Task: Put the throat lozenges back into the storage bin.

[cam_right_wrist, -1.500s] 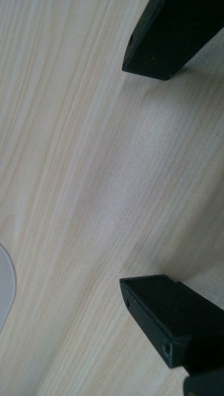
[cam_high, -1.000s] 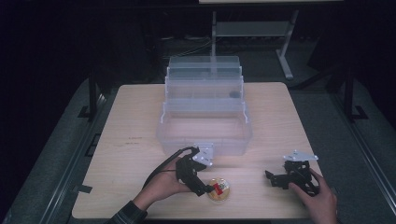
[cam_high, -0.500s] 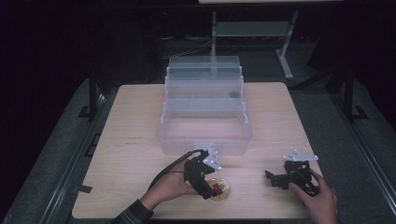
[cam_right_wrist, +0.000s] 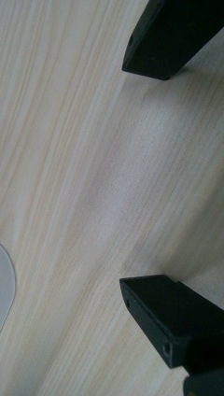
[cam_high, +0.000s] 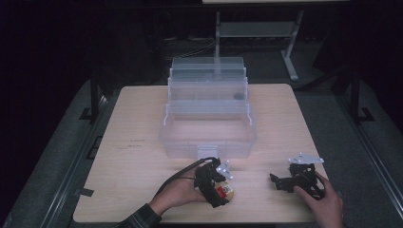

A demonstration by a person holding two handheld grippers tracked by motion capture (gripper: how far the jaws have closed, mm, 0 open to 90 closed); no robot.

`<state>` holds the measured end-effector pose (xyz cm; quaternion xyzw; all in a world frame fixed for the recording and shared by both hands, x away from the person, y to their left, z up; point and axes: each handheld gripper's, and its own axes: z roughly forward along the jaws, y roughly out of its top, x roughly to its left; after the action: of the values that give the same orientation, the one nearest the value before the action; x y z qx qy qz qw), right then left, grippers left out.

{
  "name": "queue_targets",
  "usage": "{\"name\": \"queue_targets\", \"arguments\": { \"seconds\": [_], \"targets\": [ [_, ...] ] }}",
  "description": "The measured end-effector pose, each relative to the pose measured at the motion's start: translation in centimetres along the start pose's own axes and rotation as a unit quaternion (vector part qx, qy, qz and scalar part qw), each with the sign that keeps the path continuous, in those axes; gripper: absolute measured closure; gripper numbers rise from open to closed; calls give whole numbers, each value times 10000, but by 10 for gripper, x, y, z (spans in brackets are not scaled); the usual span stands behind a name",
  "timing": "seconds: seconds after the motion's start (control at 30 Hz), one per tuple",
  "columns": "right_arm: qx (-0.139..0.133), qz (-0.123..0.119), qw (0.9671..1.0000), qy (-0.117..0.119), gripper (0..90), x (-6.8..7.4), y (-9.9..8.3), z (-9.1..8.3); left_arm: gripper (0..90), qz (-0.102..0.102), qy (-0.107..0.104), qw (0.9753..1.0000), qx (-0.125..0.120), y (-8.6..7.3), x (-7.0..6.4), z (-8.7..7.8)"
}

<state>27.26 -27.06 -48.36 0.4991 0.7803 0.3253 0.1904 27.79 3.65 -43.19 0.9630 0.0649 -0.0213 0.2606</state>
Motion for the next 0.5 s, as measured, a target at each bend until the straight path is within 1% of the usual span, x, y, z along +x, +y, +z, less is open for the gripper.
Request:
{"name": "queue_targets", "arguments": {
  "seconds": [0.13, 0.2, 0.33, 0.4, 0.5],
  "targets": [
    [2, -1, 10000, -1, 0, 0, 0, 0, 142, 24, -15, 10000, 40, 0, -1, 4],
    [0, -1, 10000, 0, 0, 0, 0, 0, 142, 84, -16, 9999, 111, 0, -2, 7],
    [-1, -1, 10000, 0, 0, 0, 0, 0, 141, 81, -7, 9999, 138, 0, -3, 10],
    [-1, -1, 10000, -1, 0, 0, 0, 0, 141, 113, 7, 9998, 186, 0, -3, 11],
    [-1, 0, 10000, -1, 0, 0, 0, 0, 141, 102, 17, 9998, 184, 0, -3, 12]
  ]
}}
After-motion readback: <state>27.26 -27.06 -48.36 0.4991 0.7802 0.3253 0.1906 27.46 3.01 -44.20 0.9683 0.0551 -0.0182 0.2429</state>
